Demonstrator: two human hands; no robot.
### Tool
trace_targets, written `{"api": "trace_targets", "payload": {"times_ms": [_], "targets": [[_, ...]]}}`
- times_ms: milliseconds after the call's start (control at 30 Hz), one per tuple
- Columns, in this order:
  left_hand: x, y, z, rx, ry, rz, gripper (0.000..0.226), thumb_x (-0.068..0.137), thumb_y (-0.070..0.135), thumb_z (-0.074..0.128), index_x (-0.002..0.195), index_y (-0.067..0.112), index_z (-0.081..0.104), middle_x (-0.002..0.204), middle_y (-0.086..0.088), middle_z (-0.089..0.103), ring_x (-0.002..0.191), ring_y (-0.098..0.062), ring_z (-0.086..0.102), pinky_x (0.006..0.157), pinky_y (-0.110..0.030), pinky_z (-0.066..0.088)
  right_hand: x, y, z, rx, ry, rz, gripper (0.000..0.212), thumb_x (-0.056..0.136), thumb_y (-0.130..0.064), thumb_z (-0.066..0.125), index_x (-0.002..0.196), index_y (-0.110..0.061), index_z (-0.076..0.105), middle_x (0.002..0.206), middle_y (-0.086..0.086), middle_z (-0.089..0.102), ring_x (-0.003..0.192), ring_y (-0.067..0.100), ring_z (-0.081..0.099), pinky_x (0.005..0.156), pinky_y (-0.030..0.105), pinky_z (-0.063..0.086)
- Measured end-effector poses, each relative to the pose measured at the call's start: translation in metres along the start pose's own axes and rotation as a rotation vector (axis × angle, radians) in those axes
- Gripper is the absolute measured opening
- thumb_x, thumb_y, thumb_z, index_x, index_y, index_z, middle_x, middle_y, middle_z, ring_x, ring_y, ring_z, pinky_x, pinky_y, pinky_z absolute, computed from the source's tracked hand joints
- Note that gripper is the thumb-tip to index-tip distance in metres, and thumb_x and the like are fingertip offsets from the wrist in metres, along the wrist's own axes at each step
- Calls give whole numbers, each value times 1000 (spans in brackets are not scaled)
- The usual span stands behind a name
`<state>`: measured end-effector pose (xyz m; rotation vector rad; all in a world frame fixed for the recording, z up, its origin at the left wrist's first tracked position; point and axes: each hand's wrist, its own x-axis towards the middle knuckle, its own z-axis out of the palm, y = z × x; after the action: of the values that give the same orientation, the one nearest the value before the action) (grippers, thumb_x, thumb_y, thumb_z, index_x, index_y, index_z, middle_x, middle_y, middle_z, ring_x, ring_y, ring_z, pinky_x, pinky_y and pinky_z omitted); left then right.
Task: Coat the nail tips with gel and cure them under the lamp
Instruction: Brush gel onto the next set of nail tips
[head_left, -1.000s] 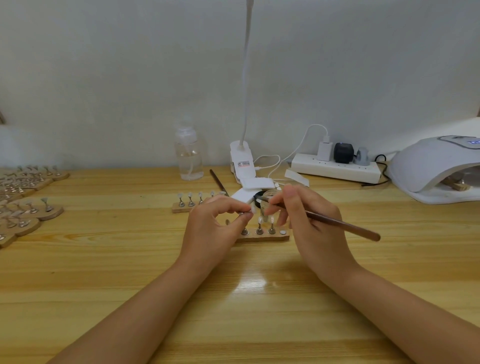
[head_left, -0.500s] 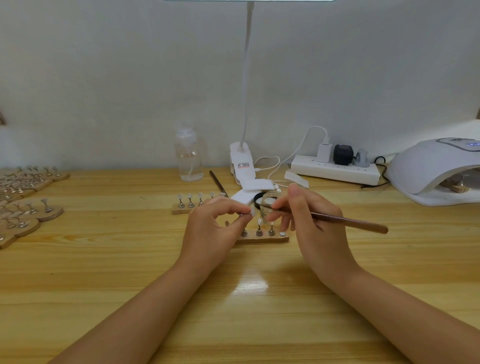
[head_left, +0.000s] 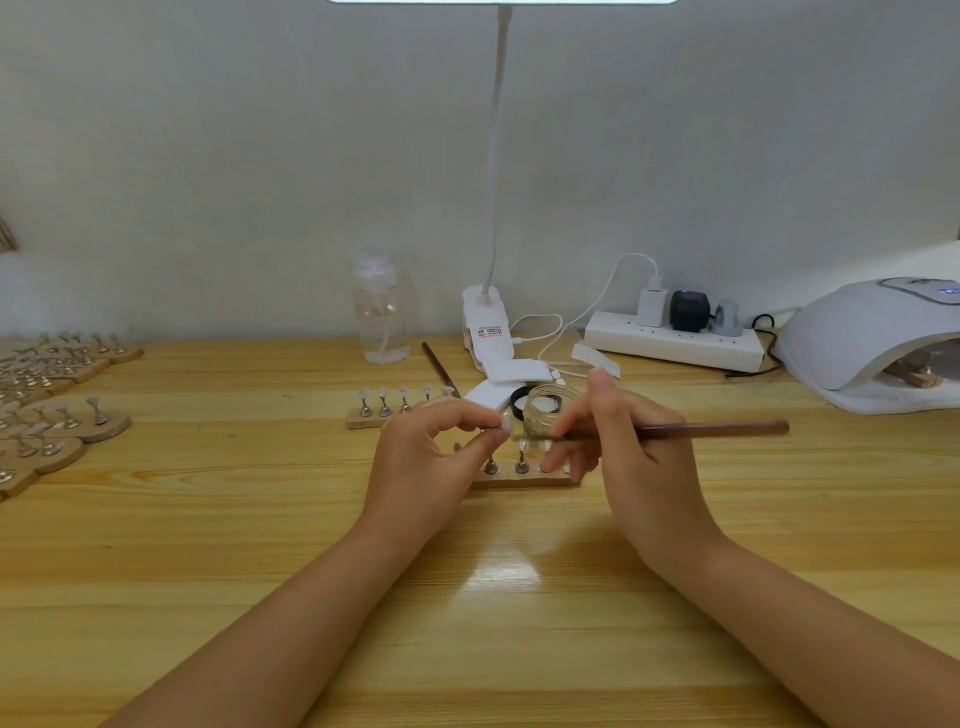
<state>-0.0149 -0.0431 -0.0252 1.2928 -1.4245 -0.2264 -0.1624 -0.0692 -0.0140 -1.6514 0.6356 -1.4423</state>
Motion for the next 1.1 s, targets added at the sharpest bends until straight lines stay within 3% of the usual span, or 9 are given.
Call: {"api": "trace_targets", "payload": {"times_ms": [133, 233, 333, 400, 467, 567, 733, 933, 1100], "targets": [[0, 0, -1, -9, -9, -31, 25, 71, 9, 74, 71, 32, 67, 74, 15, 67, 77, -2, 61, 76, -13, 46, 1, -2, 0, -22, -32, 28, 42, 82, -43, 39, 69, -12, 63, 60, 8, 67, 46, 11, 54, 49, 15, 42], [-1, 0, -1, -21, -9, -70, 20, 72, 10, 74, 73, 29, 69, 75, 15, 68, 78, -1, 61, 78, -28, 50, -1, -2, 0, 25, -73, 29, 46, 88, -40, 41, 63, -7, 62, 52, 7, 63, 42, 8, 56, 44, 16, 42], [0, 0, -1, -27, -8, -92, 19, 74, 11, 72, 73, 30, 69, 75, 17, 67, 77, 3, 60, 77, -33, 52, -2, -2, -3, -33, -45, -56, 35, 93, -28, 43, 69, -12, 63, 61, 5, 66, 50, 3, 57, 49, 10, 41], [0, 0, -1, -46, -21, -94, 18, 75, 11, 71, 76, 29, 69, 77, 17, 68, 78, 4, 61, 76, -31, 52, -1, -2, -5, -114, -8, -82, 23, 93, -22, 48, 75, -18, 62, 70, -1, 68, 61, 1, 60, 55, 9, 43], [0, 0, -1, -49, -29, -54, 18, 75, 8, 71, 79, 25, 70, 82, 13, 68, 81, 2, 60, 79, -20, 48, 1, -1, -7, -174, 31, -90, 9, 87, -17, 58, 82, -23, 61, 77, -5, 69, 73, 0, 62, 61, 10, 46], [0, 2, -1, -38, -30, -21, 19, 75, 8, 70, 80, 26, 69, 83, 7, 66, 82, 0, 58, 76, -7, 41, 3, 2, -8, -280, 29, -134, 19, 81, -12, 65, 92, -25, 57, 89, -11, 66, 86, -3, 61, 67, 10, 46], [0, 5, 0, -73, -60, -17, 19, 75, 7, 70, 84, 24, 70, 82, 9, 68, 83, -5, 62, 79, -32, 50, 3, 6, -8, -366, -97, -145, 39, 74, -9, 73, 95, -34, 51, 101, -20, 63, 99, -9, 57, 83, 13, 43], [-1, 8, 0, -43, -96, 101, 25, 70, 23, 67, 95, 22, 68, 80, 17, 66, 84, -4, 62, 87, -39, 46, 2, 8, -6, -356, -163, -144, 42, 70, -13, 78, 95, -33, 51, 98, -20, 64, 101, -10, 56, 84, 3, 36], [-2, 7, 1, -51, -145, 143, 28, 68, 30, 63, 94, 23, 67, 80, 22, 66, 84, 1, 61, 86, -33, 45, 2, 7, -9, -394, -155, -181, 33, 71, -16, 77, 95, -23, 56, 93, -16, 65, 97, -7, 58, 85, 5, 38]]}}
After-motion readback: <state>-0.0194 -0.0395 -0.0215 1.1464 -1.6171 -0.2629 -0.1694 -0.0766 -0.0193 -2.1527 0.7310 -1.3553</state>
